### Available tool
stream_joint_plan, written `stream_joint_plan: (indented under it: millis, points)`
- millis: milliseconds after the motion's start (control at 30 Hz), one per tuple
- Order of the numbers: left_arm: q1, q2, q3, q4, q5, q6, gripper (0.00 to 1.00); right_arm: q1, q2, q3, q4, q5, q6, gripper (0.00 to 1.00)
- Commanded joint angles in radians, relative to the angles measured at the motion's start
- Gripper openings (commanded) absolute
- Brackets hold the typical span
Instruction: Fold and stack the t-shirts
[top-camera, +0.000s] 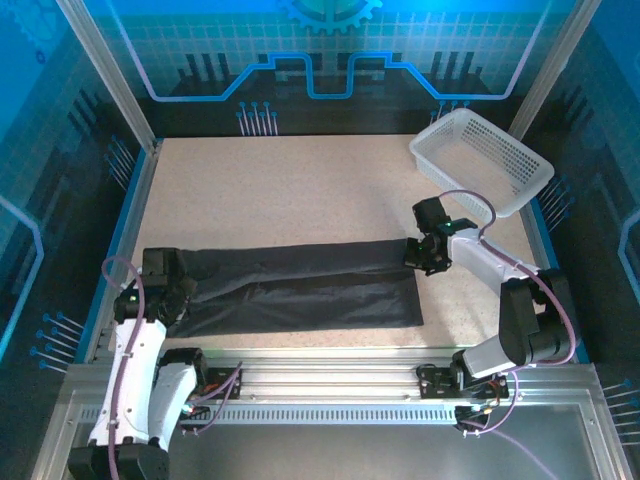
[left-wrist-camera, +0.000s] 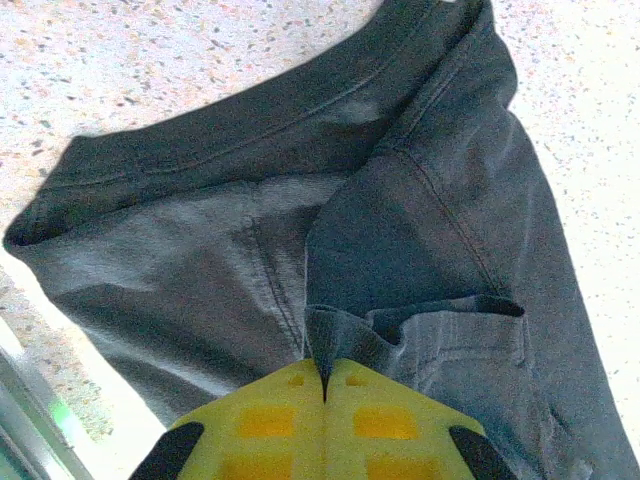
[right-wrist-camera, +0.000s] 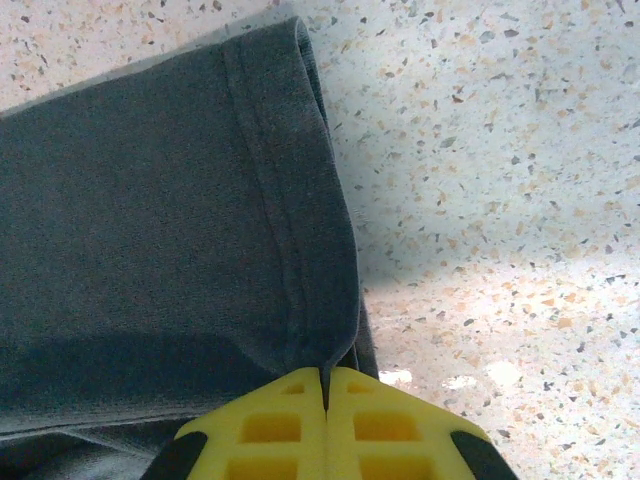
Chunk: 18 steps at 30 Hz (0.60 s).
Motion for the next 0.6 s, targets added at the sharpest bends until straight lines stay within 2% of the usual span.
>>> stream_joint_plan:
  millis: [0,400,567]
  points:
    - [0.006,-0.012,0.019,-0.069,-0.039,-0.015,0.00,0.008,-0.013,-0.011,-0.045,0.041,0.021,0.00]
    - [0.005,-0.009,-0.005,-0.102,-0.043,-0.036,0.00,0.018,0.001,-0.043,-0.064,0.042,0.066,0.00]
    - [0.005,0.027,-0.024,-0.095,-0.032,-0.048,0.00,0.018,-0.003,-0.039,-0.098,0.043,0.105,0.09]
